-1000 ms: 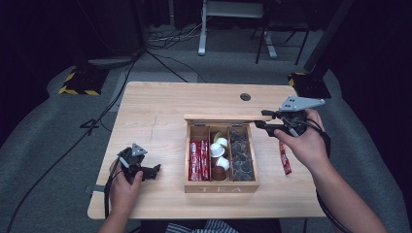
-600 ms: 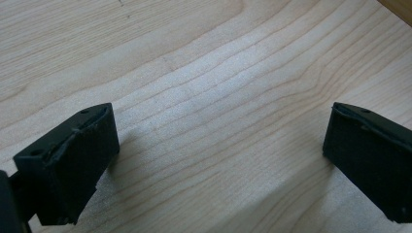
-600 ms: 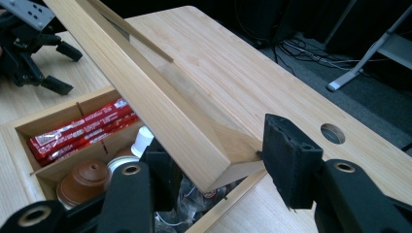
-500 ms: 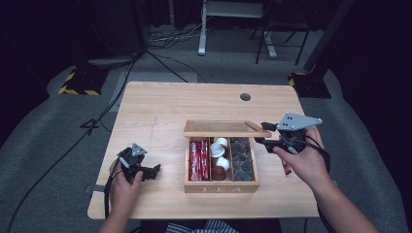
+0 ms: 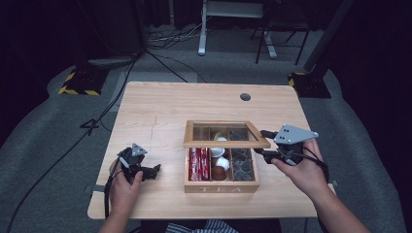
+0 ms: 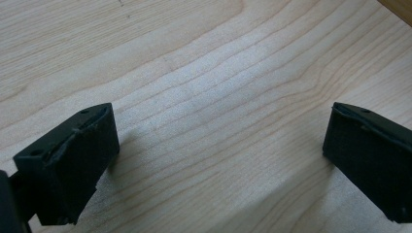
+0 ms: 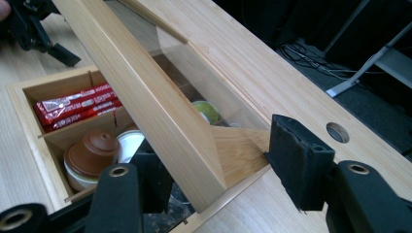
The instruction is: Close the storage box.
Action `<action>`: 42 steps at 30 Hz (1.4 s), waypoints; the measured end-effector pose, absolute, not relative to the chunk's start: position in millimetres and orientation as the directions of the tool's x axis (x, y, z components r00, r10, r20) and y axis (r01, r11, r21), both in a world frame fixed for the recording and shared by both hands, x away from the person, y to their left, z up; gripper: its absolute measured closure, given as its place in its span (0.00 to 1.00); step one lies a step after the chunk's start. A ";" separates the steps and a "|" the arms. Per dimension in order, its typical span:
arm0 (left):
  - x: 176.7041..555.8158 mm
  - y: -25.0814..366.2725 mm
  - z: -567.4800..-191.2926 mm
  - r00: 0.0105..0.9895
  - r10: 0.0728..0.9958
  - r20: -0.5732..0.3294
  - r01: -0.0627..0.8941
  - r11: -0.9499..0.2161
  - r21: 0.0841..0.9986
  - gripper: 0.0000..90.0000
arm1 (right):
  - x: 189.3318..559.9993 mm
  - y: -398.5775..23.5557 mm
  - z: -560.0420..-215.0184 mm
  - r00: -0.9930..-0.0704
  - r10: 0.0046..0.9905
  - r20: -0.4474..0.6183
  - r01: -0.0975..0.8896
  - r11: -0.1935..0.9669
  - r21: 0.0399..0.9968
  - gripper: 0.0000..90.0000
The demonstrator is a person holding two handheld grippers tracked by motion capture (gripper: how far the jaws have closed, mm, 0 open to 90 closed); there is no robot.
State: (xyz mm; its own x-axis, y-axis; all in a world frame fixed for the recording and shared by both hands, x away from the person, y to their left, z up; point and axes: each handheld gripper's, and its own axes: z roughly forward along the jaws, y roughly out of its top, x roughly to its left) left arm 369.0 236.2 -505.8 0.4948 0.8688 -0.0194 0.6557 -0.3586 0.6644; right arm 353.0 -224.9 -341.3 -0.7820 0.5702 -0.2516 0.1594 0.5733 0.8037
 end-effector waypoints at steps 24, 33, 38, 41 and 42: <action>369.1 236.4 -505.6 0.497 0.868 -0.017 0.656 -0.363 0.662 0.00 | 325.5 -219.3 -373.1 -0.784 0.482 -0.391 0.050 0.677 0.734 0.44; 369.0 236.2 -505.8 0.495 0.869 -0.019 0.656 -0.359 0.664 0.00 | 319.0 -216.6 -385.1 -0.781 0.451 -0.433 0.025 0.714 0.699 0.41; 369.0 236.2 -505.7 0.495 0.869 -0.019 0.656 -0.359 0.664 0.00 | 315.8 -214.7 -390.8 -0.776 0.432 -0.460 0.010 0.738 0.675 0.40; 369.0 236.2 -505.8 0.495 0.869 -0.019 0.656 -0.359 0.664 0.00 | 314.0 -214.3 -394.5 -0.783 0.426 -0.453 0.014 0.740 0.672 0.39; 369.0 236.2 -505.7 0.495 0.869 -0.019 0.656 -0.359 0.664 0.00 | 313.5 -214.1 -395.8 -0.782 0.423 -0.458 0.010 0.742 0.670 0.39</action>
